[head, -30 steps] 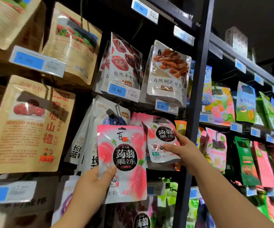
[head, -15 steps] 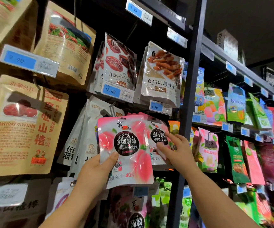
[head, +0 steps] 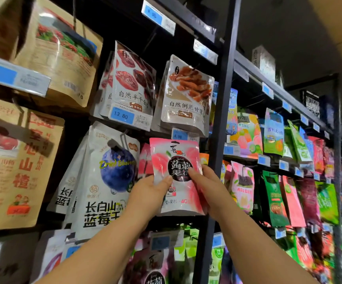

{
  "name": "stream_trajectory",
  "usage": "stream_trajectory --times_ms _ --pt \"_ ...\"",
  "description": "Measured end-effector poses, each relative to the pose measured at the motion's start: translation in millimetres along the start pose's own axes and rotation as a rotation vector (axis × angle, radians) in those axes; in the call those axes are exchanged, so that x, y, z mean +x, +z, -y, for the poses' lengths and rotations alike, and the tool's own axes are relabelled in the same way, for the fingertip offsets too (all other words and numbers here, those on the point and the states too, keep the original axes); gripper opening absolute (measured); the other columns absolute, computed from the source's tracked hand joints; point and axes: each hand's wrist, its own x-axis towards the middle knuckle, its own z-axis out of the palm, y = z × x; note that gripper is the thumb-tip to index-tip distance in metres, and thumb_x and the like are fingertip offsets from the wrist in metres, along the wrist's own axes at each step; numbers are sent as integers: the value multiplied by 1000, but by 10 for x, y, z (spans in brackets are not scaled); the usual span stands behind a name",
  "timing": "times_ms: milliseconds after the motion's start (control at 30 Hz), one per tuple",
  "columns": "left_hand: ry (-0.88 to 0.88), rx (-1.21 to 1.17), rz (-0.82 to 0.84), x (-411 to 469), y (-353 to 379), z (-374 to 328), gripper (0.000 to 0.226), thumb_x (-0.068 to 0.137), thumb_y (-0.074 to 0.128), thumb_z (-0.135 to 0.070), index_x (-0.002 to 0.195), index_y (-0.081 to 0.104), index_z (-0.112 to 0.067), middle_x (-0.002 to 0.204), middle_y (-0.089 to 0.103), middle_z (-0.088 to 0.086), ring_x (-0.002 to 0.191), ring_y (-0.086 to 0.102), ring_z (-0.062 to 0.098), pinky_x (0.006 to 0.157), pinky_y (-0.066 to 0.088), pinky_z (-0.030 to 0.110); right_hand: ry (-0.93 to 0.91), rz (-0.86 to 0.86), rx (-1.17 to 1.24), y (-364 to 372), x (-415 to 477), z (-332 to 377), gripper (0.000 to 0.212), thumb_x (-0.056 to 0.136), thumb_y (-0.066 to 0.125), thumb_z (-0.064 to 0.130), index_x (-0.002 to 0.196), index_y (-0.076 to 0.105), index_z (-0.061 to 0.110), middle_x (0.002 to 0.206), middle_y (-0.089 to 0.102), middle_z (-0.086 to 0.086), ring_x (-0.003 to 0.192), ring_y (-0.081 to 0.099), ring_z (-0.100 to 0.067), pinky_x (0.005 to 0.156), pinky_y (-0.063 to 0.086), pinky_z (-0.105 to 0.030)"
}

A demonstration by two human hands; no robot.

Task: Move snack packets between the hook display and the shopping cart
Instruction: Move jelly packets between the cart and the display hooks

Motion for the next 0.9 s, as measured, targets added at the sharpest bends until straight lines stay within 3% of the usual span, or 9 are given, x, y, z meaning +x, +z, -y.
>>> stream_trajectory --times_ms 133,233,333,433,500,567,700,767,900 --pt "32 160 3 -13 59 -60 34 91 57 -44 65 52 -22 69 56 -4 78 54 23 68 37 29 51 44 -32 -91 27 -17 62 72 78 26 128 51 23 109 73 -10 97 72 -31 88 55 -55" --pt "58 248 23 2 76 -39 36 92 55 -46 64 44 -25 66 47 -9 75 49 20 67 35 29 42 31 19 -118 20 -21 63 72 76 19 130 51 23 111 72 -11 98 71 -31 86 56 -51" --pt "131 255 22 46 53 7 38 91 52 -48 74 57 -15 71 60 1 77 58 25 71 44 36 25 14 33 -174 57 -4 56 83 72 8 132 50 24 117 69 -12 101 70 -31 83 57 -47" --pt "168 254 10 119 14 29 28 92 52 -46 83 60 -20 75 64 -7 76 60 18 75 49 34 31 23 -2 -264 105 22 85 73 80 15 144 38 35 132 61 -6 110 66 -29 93 54 -51" --pt "169 254 -1 184 -19 23 15 91 56 -42 95 57 -27 71 59 -14 70 58 10 70 46 28 27 37 -19 -288 115 38 88 77 77 8 144 33 45 138 55 3 114 64 -24 92 55 -46" --pt "191 278 -20 254 -36 17 25 89 62 -39 107 51 -25 70 59 -13 71 58 9 72 49 31 29 57 -41 -315 131 31 92 80 75 6 149 27 45 148 44 7 122 58 -23 99 51 -46" --pt "353 392 -60 386 -63 -79 39 85 65 -37 116 47 -23 89 56 -9 83 53 15 78 46 34 20 49 -31 -263 157 79 78 86 68 3 148 35 35 143 49 6 121 58 -23 105 46 -47" --pt "444 492 -58 490 -48 -145 42 85 64 -38 121 50 -24 107 56 -4 102 50 19 89 42 35 19 47 -53 -241 167 108 71 86 67 2 143 42 35 135 56 2 118 60 -24 107 44 -47" --pt "480 695 -13 678 24 -275 43 88 57 -48 126 51 -31 126 52 -4 123 40 23 103 34 42 59 88 -66 -251 169 136 60 88 65 3 134 48 39 123 65 -4 102 70 -27 88 56 -44"
